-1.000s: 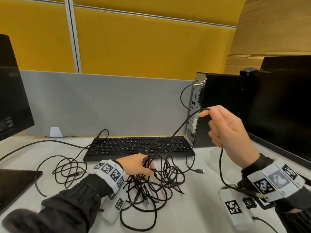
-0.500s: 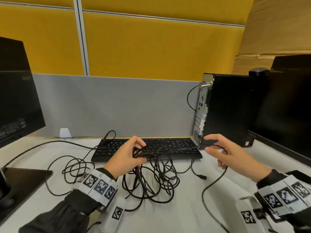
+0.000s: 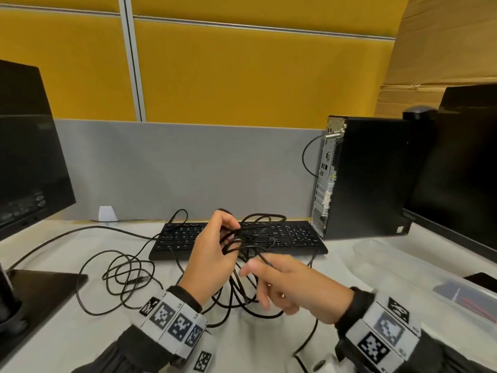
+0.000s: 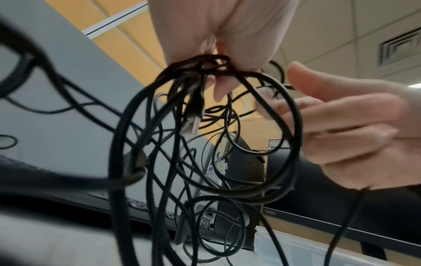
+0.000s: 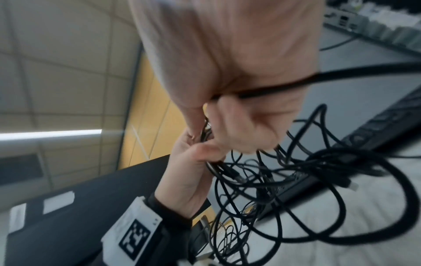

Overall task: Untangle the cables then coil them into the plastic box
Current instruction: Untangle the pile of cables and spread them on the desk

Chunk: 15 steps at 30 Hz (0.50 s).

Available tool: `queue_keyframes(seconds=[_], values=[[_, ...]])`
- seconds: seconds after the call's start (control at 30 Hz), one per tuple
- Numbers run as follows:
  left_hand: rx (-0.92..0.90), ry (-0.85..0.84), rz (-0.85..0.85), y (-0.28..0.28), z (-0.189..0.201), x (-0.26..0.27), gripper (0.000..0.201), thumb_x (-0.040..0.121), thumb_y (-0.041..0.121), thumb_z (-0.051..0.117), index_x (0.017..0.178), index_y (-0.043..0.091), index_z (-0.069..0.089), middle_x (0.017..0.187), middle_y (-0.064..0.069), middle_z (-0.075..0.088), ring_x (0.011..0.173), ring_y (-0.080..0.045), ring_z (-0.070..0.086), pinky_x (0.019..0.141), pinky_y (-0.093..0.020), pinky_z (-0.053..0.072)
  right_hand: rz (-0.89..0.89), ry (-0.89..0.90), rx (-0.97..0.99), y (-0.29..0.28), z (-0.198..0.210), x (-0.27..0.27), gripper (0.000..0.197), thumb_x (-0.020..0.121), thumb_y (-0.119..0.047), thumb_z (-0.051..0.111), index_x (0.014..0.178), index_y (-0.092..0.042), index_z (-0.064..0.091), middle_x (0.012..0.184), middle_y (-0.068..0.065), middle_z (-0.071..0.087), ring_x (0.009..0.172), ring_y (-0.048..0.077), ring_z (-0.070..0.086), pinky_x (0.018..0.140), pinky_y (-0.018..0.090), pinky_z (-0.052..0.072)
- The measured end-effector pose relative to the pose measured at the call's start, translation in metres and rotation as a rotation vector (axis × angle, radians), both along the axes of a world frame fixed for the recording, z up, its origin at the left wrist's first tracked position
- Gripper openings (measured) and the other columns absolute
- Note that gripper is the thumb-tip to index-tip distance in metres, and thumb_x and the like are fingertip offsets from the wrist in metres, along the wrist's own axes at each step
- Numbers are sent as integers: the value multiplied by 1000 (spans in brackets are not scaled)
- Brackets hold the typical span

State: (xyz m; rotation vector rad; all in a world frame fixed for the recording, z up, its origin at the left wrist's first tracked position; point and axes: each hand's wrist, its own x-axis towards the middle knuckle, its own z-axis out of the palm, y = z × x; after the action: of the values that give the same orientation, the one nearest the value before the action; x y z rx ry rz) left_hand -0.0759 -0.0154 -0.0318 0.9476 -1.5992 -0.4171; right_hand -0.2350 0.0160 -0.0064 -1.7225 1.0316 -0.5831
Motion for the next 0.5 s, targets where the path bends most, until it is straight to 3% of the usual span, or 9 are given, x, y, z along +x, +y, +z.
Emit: queue_keyframes(seconds=[0.07, 0.13, 0.2, 0.27, 0.37, 0.43, 0.5], values=[[-35, -3, -48, 4, 2, 1, 41, 74, -13, 64, 85, 23, 46, 81, 9, 56, 75, -2, 58, 67, -9, 44, -48, -84, 54, -2, 4, 1, 32, 96, -43, 44, 104, -16, 59, 57, -2, 51, 37, 4, 27, 36, 15, 21], [-63, -34, -113, 7, 2, 1, 41, 74, -13, 62, 84, 23, 45, 75, 13, 55, 67, -3, 54, 62, -10, 41, -71, -178, 106, -6, 5, 1, 30, 94, -44, 45, 83, -20, 58, 51, -8, 48, 37, 5, 22, 38, 16, 16], [-67, -51, -172, 8, 1, 0, 43, 72, -18, 58, 81, 21, 43, 73, 15, 54, 61, -2, 49, 58, -10, 38, -44, -265, 113, -9, 4, 1, 31, 96, -41, 44, 79, -16, 52, 46, -14, 48, 39, 5, 20, 40, 16, 14], [-77, -43, -223, 10, 1, 1, 42, 71, -16, 60, 81, 20, 41, 74, 16, 53, 60, -5, 47, 57, -15, 39, -1, -348, 90, -11, -2, 2, 25, 97, -37, 44, 93, -13, 51, 48, -16, 47, 41, 4, 21, 41, 15, 17], [-91, -57, -313, 18, 6, 7, 32, 74, 8, 67, 85, 27, 43, 83, 12, 54, 67, -14, 49, 63, -33, 47, 61, -419, 33, -12, -13, 0, 31, 97, -38, 44, 125, -24, 47, 50, -11, 46, 40, 2, 23, 40, 14, 18], [-82, -58, -366, 23, 12, 13, 30, 73, 17, 66, 92, 29, 47, 91, 10, 57, 76, -12, 57, 72, -31, 51, 68, -426, -15, -15, -19, -7, 41, 95, -37, 46, 135, -33, 40, 61, 1, 47, 42, 3, 23, 40, 14, 19], [-94, -3, -299, 23, 17, 20, 34, 72, 26, 65, 100, 37, 48, 102, 11, 59, 88, -15, 61, 82, -29, 51, 78, -380, -96, -16, -18, -14, 46, 94, -32, 44, 139, -36, 35, 66, -9, 51, 46, 4, 23, 41, 14, 21]])
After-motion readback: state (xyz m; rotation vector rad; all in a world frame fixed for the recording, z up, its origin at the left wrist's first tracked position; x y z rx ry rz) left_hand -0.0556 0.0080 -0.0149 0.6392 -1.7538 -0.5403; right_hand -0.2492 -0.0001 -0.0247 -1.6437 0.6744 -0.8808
